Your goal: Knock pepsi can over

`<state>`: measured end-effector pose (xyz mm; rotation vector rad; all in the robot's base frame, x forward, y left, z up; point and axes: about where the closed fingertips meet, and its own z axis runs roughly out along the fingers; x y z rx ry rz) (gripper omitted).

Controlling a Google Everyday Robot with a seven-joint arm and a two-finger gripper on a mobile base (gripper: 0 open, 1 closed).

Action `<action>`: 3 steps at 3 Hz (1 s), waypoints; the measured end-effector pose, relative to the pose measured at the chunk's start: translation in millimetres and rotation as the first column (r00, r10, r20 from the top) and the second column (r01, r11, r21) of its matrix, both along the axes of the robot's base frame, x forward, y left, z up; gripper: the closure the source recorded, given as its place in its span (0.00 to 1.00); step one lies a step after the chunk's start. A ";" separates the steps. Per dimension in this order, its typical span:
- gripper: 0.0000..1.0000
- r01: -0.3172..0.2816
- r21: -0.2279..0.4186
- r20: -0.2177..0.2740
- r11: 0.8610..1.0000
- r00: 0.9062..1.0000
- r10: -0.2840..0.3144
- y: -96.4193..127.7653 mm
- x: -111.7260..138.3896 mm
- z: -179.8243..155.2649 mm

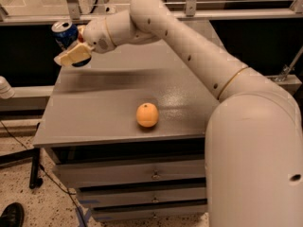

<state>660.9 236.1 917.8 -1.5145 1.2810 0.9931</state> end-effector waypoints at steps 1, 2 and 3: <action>1.00 0.014 -0.173 0.091 0.985 0.996 0.002 -19.5 17.0 35.7; 1.00 0.034 -0.390 0.167 0.920 0.985 0.034 -36.8 24.6 40.2; 1.00 0.013 -0.626 0.176 0.780 0.976 0.125 -67.7 13.2 16.8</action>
Offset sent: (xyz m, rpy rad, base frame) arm 0.0070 -0.1217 0.0270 -0.9046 -0.1824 0.1824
